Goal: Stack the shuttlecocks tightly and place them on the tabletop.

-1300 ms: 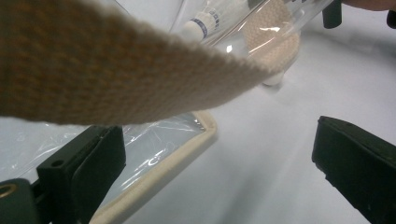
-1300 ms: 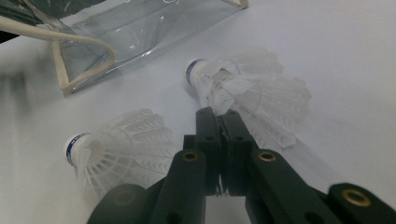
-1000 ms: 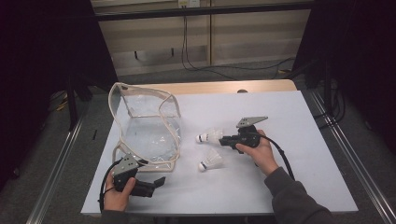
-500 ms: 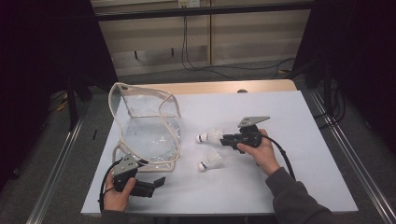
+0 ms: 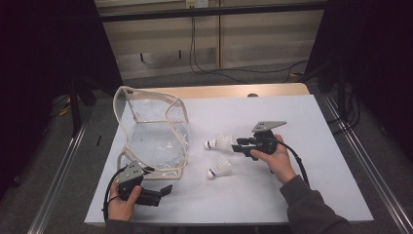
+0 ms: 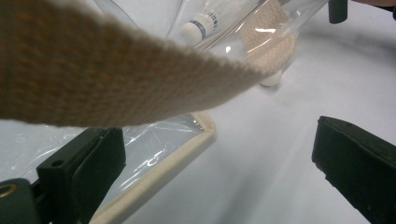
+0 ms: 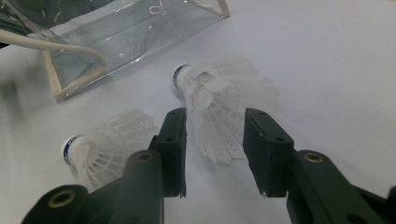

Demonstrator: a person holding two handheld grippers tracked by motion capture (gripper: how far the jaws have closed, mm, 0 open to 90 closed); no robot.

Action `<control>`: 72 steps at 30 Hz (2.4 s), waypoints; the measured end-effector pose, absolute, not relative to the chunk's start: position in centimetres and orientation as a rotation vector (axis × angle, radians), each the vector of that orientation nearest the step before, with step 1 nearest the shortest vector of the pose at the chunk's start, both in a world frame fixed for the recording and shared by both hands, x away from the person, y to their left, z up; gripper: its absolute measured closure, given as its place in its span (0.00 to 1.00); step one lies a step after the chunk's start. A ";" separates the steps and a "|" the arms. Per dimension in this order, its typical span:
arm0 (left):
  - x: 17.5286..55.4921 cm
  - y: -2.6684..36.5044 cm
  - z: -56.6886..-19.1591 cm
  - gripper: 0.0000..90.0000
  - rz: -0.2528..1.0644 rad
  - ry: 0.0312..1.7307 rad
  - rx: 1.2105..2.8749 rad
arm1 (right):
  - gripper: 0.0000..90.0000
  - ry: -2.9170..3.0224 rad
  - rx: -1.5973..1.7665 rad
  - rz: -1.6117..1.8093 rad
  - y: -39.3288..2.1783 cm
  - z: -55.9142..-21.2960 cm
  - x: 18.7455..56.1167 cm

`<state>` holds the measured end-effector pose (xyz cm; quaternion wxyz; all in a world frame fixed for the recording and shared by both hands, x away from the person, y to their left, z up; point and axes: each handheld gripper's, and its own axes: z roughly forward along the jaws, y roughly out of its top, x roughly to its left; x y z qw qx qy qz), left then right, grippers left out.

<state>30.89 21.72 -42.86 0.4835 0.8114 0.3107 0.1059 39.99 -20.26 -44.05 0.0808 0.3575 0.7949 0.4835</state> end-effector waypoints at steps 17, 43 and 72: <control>30.9 21.7 -42.8 0.03 0.262 0.759 1.981 | 0.45 2.358 1.111 1.422 -21.7 -43.5 38.9; 30.8 21.7 -42.8 0.03 0.260 0.758 1.977 | 0.24 2.332 1.104 1.434 -22.3 -43.0 37.5; 30.8 21.6 -42.8 0.03 0.264 0.761 1.977 | 0.10 2.322 1.088 1.422 -22.8 -43.1 35.7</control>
